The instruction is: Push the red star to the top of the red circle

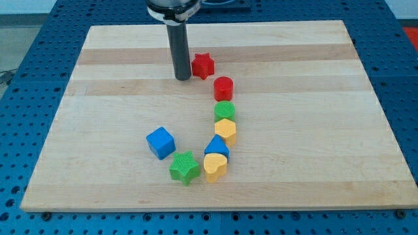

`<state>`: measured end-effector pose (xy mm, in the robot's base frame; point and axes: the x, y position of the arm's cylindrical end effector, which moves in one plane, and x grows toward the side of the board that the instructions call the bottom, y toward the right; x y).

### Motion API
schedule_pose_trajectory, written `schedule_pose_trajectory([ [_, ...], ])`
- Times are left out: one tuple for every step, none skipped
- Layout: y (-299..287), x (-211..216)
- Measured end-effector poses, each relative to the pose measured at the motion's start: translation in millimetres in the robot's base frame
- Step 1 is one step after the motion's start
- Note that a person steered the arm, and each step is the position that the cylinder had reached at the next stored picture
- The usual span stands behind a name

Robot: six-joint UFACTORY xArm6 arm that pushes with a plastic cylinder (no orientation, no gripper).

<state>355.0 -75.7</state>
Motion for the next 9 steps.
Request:
schedule_pose_trajectory([
  [-2.1,-19.6],
  [10.8,-26.4],
  [32.9,-23.4],
  [36.7,-23.1],
  [36.7,-23.1],
  [57.9,-17.9],
  [61.4,-17.9],
  [63.5,-17.9],
  [63.6,-17.9],
])
